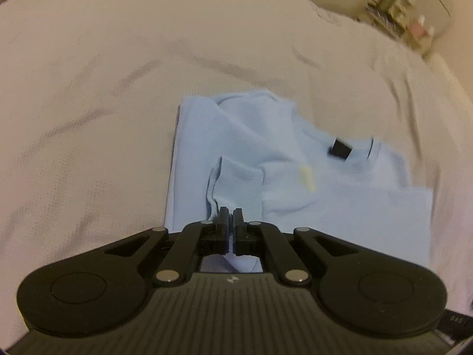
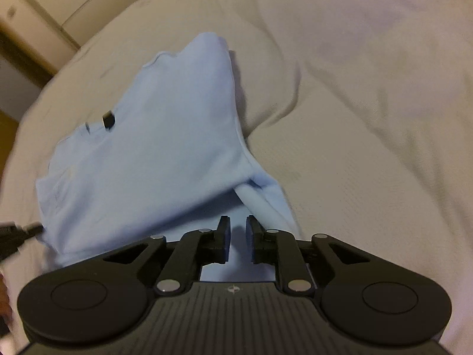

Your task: Fold clothes

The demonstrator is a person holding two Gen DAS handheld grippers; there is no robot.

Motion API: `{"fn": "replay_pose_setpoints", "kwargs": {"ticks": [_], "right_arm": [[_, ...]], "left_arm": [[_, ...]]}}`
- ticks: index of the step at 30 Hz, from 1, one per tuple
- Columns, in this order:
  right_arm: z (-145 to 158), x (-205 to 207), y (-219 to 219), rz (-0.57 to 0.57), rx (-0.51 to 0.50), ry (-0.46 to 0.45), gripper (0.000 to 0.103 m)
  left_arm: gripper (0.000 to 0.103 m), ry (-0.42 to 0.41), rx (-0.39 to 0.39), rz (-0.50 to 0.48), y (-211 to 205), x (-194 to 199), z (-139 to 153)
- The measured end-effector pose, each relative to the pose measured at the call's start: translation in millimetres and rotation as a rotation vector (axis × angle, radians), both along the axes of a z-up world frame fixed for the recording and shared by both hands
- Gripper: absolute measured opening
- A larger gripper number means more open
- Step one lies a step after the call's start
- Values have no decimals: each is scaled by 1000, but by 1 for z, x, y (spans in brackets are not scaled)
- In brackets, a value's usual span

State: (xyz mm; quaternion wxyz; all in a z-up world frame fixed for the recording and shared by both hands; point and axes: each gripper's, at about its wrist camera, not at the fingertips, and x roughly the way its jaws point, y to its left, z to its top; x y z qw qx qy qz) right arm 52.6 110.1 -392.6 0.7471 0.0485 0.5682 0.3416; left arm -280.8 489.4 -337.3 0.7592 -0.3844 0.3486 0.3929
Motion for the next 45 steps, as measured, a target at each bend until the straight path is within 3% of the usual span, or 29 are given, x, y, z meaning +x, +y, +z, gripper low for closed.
{"fn": "replay_pose_setpoints", "kwargs": {"ticks": [2, 7, 10, 14, 15, 16, 19, 21, 23, 27, 28, 32, 36, 42, 45], "right_arm": [[5, 4, -1, -13, 46, 6, 18], [34, 4, -11, 8, 16, -129, 18], [27, 5, -1, 140, -115, -227, 18], [12, 5, 16, 296, -106, -241, 22], [12, 3, 19, 319, -107, -278, 19], [14, 4, 19, 318, -106, -308, 7], [24, 9, 12, 265, -101, -367, 3], [16, 13, 7, 228, -144, -331, 4], [-3, 24, -1, 187, -212, -230, 22], [6, 25, -3, 150, -185, -198, 24], [11, 21, -5, 152, -174, -196, 32], [13, 17, -21, 129, -172, -149, 35], [14, 19, -48, 36, -78, -55, 35], [33, 20, -34, 82, -81, -154, 35], [42, 10, -31, 91, -55, -173, 35]], "left_arm": [[0, 5, -4, -3, 2, 0, 0], [0, 20, -24, 9, 3, 1, -7], [0, 22, -30, 16, 2, 2, -10], [0, 32, -29, 11, 1, 1, -10], [0, 32, -30, 8, 1, 1, -10], [0, 31, -33, 4, 1, 0, -9], [0, 25, -44, -25, -3, 0, -7], [0, 39, -33, -70, -10, 5, -7], [0, 80, -8, -105, -17, 11, -10], [1, 112, 22, -143, -18, 15, -13], [0, 110, 27, -145, -17, 15, -13], [0, 99, 33, -140, -13, 17, -10], [0, 102, 31, -138, -11, 18, -12], [2, 109, 16, -125, -16, 11, -6], [10, 86, 10, -100, -19, 3, 2]]}}
